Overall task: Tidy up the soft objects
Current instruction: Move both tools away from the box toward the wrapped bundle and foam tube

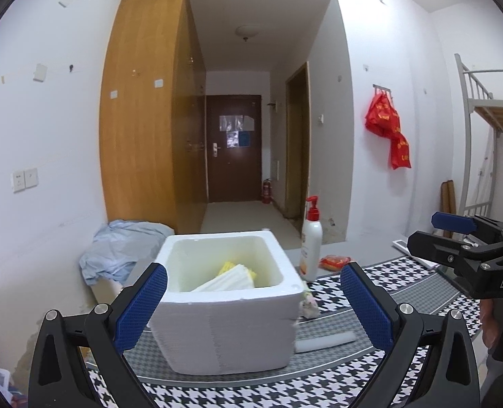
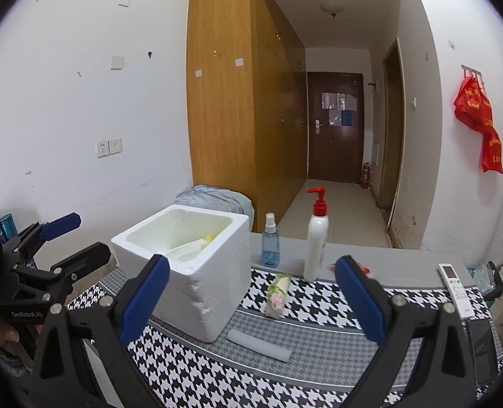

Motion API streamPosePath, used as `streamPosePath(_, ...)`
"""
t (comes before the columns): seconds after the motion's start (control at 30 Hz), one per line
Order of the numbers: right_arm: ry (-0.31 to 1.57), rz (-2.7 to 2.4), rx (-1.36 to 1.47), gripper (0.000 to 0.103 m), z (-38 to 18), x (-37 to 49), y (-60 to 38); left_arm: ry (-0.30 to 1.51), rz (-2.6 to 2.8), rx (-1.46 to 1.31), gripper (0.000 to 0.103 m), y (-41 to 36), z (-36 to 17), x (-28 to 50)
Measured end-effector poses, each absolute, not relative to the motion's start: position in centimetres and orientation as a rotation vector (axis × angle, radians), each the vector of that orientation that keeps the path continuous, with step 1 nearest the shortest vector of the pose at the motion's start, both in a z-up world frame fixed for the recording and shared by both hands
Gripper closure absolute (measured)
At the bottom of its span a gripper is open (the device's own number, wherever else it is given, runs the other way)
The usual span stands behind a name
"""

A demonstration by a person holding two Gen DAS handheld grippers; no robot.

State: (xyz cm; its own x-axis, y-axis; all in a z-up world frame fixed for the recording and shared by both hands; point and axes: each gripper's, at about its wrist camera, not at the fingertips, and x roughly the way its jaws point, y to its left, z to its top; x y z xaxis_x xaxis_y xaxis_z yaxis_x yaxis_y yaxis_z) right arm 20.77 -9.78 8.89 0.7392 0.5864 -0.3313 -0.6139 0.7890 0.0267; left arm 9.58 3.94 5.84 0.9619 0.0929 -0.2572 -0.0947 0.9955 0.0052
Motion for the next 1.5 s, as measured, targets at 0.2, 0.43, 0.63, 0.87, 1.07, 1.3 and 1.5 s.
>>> streamPosePath(0.2,0.331,0.636,-0.085,0.003,8.8,20.7,-11.2,0.269,0.052,0.0,0.001,2.5,5.6,10.2)
streamPosePath(0.43,0.334,0.608,-0.08,0.003,8.3,20.8,-12.8,0.287,0.01,0.004,0.001,1.3,4.9,11.1)
streamPosePath(0.63,0.345,0.587,-0.076,0.003,7.8,21.1,-13.9,0.318,-0.026,0.006,0.001,0.0,4.1,12.2)
streamPosePath(0.87,0.36,0.561,-0.071,0.003,7.2,21.7,-15.2,0.335,-0.073,0.009,0.001,-1.3,3.3,13.2)
streamPosePath(1.07,0.391,0.542,-0.058,0.003,6.4,22.6,-16.1,0.369,-0.087,0.008,0.001,-2.2,2.2,14.2)
streamPosePath(1.3,0.408,0.539,-0.038,0.003,5.5,23.2,-17.2,0.412,-0.118,0.025,0.001,-3.5,0.9,15.3)
streamPosePath(1.5,0.455,0.546,-0.035,0.003,4.2,24.4,-17.6,0.466,-0.121,0.006,0.001,-4.1,-0.9,16.3)
